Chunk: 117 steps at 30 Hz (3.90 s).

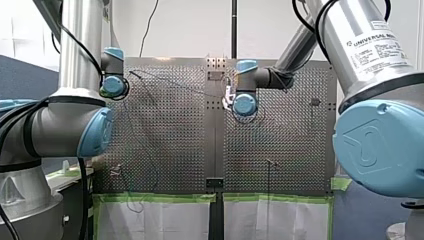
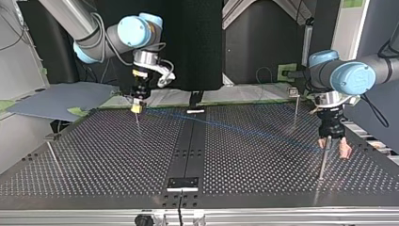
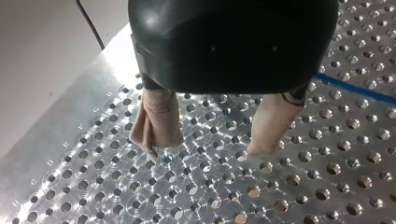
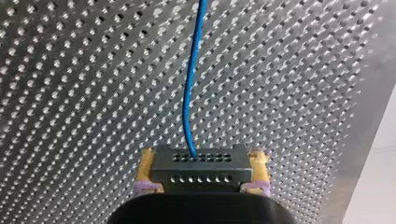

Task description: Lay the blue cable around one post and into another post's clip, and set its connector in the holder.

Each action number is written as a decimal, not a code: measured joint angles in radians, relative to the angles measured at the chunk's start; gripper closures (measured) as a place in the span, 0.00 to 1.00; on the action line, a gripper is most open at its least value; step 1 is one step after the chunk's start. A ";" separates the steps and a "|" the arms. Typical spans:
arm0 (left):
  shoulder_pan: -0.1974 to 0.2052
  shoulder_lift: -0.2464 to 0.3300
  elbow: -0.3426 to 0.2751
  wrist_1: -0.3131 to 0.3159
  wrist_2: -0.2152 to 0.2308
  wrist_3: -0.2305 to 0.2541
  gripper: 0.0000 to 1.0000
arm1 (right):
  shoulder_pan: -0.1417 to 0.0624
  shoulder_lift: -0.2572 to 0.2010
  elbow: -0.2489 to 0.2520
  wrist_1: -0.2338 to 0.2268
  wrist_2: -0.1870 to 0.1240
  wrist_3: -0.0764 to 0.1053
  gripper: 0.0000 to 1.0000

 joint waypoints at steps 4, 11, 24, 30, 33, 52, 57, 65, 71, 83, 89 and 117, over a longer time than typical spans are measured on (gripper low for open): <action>0.001 0.000 0.000 0.000 0.000 -0.002 0.00 | -0.010 0.000 0.045 -0.045 -0.012 0.001 1.00; 0.001 0.000 0.000 0.000 0.000 -0.006 0.00 | -0.029 0.001 0.116 -0.116 -0.025 0.014 1.00; 0.003 0.000 0.000 0.001 0.017 -0.006 0.00 | -0.102 0.003 0.252 -0.252 -0.062 0.035 1.00; 0.002 0.000 0.000 0.001 0.022 -0.008 0.00 | -0.159 0.003 0.311 -0.302 -0.119 0.064 1.00; 0.002 0.000 0.000 0.002 0.034 -0.020 0.00 | -0.191 0.003 0.342 -0.327 -0.150 0.083 1.00; -0.003 0.000 0.000 0.004 0.052 -0.036 0.00 | -0.394 0.017 0.459 -0.359 -0.353 0.050 1.00; -0.004 0.000 0.000 0.005 0.058 -0.039 0.00 | -0.443 0.054 0.415 -0.355 -0.402 0.038 1.00; -0.004 0.000 0.000 0.005 0.060 -0.041 0.00 | -0.470 0.083 0.361 -0.388 -0.480 0.038 1.00; -0.004 0.000 0.000 0.005 0.060 -0.041 0.00 | -0.469 0.125 0.359 -0.380 -0.517 0.032 1.00; -0.004 0.000 0.000 0.005 0.060 -0.041 0.00 | -0.493 0.175 0.363 -0.359 -0.475 0.050 1.00; -0.004 0.000 0.000 0.005 0.061 -0.041 0.00 | -0.519 0.180 0.364 -0.388 -0.475 0.063 1.00; -0.003 0.000 0.000 0.005 0.061 -0.041 0.00 | -0.554 0.304 0.335 -0.535 -0.555 0.099 1.00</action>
